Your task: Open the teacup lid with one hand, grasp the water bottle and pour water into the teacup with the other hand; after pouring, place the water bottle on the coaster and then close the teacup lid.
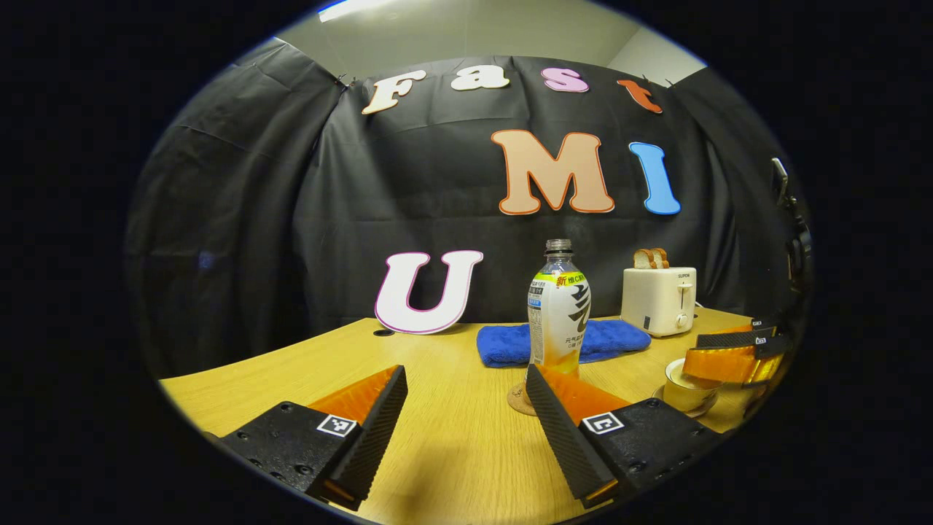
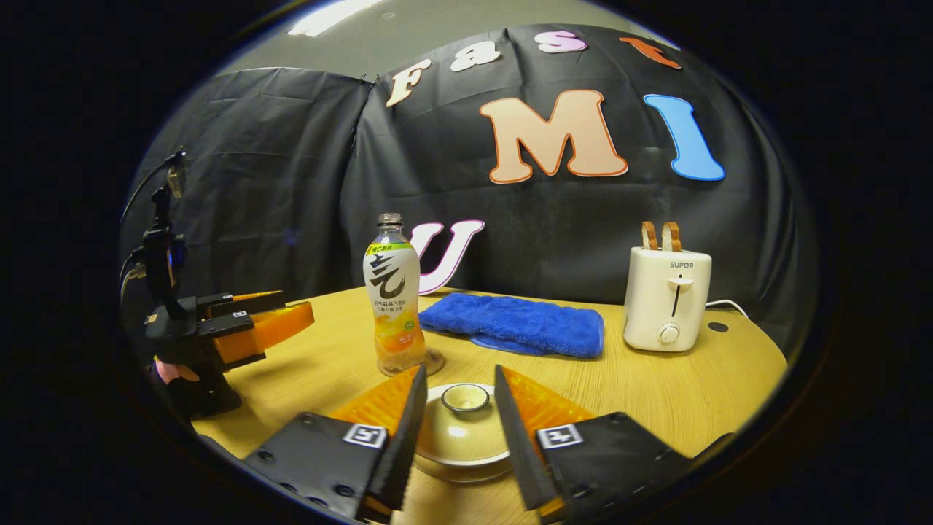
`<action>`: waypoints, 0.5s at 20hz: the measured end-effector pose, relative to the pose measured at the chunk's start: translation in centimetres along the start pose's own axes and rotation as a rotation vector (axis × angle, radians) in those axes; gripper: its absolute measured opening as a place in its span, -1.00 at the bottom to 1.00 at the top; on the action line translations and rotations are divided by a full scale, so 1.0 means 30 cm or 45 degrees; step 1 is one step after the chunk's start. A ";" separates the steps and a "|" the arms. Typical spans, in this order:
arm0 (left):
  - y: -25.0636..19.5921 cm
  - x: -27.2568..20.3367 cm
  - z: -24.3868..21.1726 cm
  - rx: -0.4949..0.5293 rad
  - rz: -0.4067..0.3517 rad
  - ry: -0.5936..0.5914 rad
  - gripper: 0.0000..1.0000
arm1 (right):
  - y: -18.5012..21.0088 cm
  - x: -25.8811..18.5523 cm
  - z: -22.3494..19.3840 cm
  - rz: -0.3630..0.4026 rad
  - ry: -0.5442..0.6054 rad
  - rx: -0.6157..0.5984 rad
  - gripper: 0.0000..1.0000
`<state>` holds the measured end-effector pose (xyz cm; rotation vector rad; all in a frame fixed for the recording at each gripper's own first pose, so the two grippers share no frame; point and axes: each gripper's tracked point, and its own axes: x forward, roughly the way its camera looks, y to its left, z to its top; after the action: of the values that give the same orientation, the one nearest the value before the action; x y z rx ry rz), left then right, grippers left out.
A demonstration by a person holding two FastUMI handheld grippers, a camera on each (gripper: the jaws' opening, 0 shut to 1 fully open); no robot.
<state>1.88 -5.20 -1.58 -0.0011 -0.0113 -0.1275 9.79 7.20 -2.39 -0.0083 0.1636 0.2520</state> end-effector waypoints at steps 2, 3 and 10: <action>0.000 0.000 -0.001 0.000 0.000 0.000 0.92 | 0.007 -0.012 0.009 0.009 -0.021 -0.007 0.77; 0.002 -0.003 0.001 0.000 0.000 0.000 0.92 | 0.008 -0.021 0.018 0.012 -0.038 -0.007 0.92; 0.000 -0.001 -0.001 0.000 0.000 -0.001 0.92 | -0.010 -0.117 0.067 -0.023 -0.196 0.003 0.92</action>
<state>1.86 -5.19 -1.63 -0.0008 -0.0121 -0.1277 6.84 6.09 0.17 0.0116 0.0108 0.2335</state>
